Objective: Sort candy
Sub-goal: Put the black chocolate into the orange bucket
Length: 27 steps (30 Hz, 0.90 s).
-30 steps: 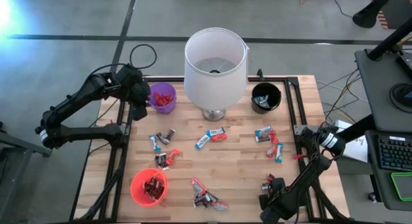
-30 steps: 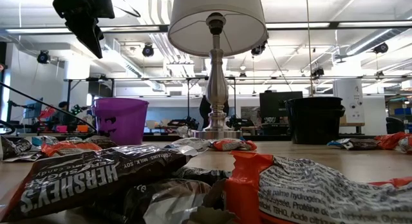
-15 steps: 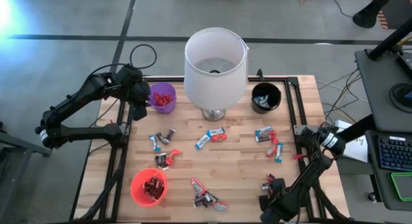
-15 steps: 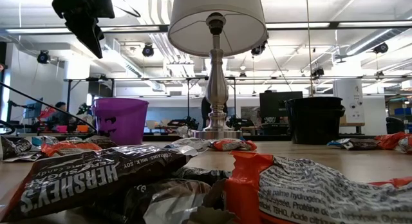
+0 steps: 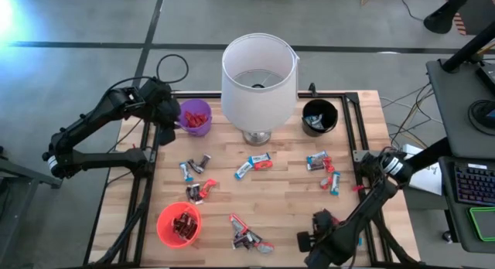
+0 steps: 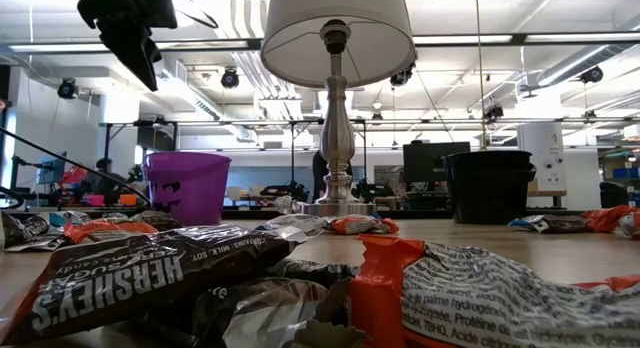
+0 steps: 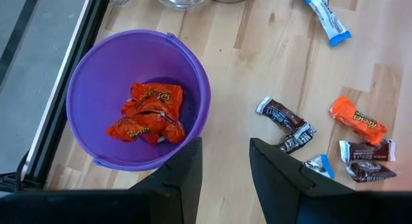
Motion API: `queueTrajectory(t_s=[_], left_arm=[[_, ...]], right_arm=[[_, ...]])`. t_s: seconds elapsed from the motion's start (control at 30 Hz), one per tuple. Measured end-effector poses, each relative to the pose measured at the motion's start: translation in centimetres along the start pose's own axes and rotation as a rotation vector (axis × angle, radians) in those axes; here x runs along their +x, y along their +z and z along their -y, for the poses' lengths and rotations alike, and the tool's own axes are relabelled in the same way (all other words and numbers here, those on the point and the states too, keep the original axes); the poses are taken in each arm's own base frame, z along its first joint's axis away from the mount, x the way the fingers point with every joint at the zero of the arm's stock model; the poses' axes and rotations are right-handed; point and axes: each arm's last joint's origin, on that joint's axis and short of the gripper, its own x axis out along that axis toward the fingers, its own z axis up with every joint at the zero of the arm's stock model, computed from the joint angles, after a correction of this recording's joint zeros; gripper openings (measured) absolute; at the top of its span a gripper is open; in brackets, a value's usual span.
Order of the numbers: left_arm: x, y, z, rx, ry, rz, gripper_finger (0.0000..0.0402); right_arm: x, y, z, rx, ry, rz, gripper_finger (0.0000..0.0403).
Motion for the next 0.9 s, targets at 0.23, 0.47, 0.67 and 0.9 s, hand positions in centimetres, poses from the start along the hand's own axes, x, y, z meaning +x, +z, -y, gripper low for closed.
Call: queueTrajectory(t_s=[0.23,0.47,0.67,0.9], left_arm=[[-0.1,-0.2,0.4,0.027,-0.088,0.001,0.0111],[-0.2,-0.5,0.8,0.048,-0.201,0.012,0.0111],[-0.3,-0.3,1.3,0.041,-0.374,0.087,0.0111],[-0.2,0.0,1.4,-0.024,-0.447,0.092,0.0125]], right_arm=[[-1.5,1.1,-1.8,-0.011,0.146,0.089,0.0008],[-3.4,1.7,-3.1,-0.035,0.281,0.160,0.0008],[-5.5,2.7,-4.5,-0.069,0.392,0.233,0.0008],[-6.9,4.5,-6.0,-0.141,0.429,0.291,0.0008]])
